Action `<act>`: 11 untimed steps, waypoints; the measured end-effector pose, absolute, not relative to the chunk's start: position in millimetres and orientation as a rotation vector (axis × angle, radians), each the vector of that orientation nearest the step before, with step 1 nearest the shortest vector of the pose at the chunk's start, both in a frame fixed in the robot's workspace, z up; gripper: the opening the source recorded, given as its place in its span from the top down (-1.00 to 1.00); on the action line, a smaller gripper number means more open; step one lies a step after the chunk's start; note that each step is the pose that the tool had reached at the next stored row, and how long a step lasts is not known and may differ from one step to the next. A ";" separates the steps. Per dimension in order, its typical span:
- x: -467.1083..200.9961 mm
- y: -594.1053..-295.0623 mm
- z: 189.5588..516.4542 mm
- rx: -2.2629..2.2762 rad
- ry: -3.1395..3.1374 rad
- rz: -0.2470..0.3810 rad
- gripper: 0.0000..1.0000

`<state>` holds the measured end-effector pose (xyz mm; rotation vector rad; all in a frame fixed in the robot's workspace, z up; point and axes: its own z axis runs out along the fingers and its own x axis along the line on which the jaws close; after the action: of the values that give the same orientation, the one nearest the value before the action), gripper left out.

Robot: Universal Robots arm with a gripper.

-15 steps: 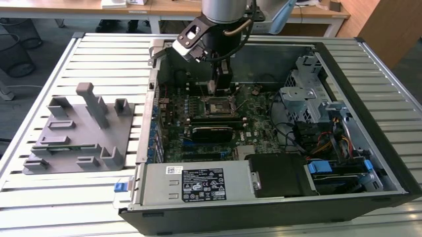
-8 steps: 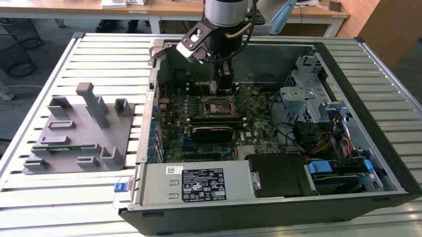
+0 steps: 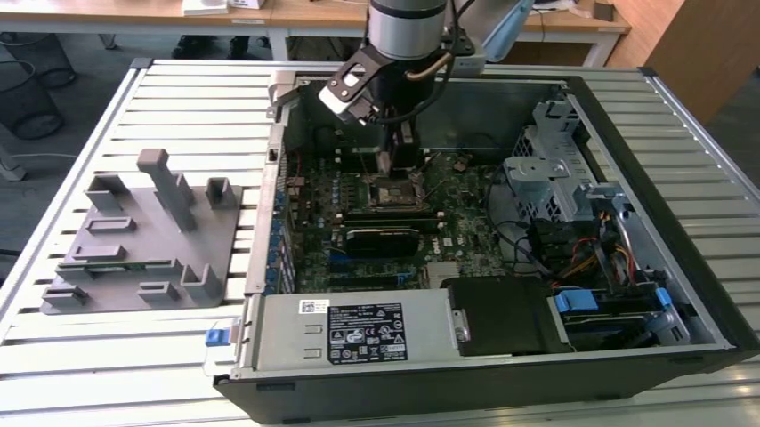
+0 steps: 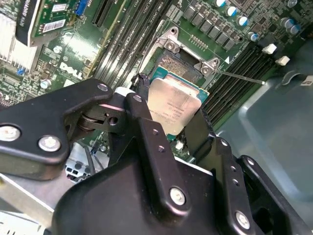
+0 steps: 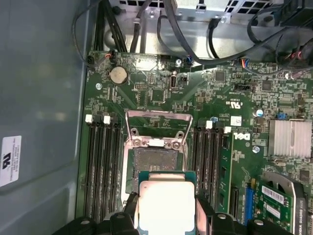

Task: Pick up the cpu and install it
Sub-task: 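Place the cpu into insertion slot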

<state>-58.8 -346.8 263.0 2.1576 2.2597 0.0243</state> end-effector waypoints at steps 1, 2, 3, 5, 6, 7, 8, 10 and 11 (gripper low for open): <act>-58.8 -346.8 261.6 2.158 2.260 0.024 -0.08; -58.7 -346.7 259.9 2.158 2.260 0.024 -0.08; -58.6 -346.5 258.1 2.158 2.260 0.024 -0.08; -58.3 -343.7 254.1 2.157 2.260 0.024 -0.08; -58.2 -342.3 250.8 2.158 2.259 0.024 -0.08; -58.2 -341.8 249.3 2.159 2.258 0.024 -0.08; -58.1 -341.3 246.5 2.160 2.257 0.024 -0.08; -58.1 -341.2 243.6 2.161 2.256 0.024 -0.08; -58.1 -341.0 241.9 2.163 2.255 0.025 -0.08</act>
<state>-58.1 -341.0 241.9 2.1634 2.2548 0.0252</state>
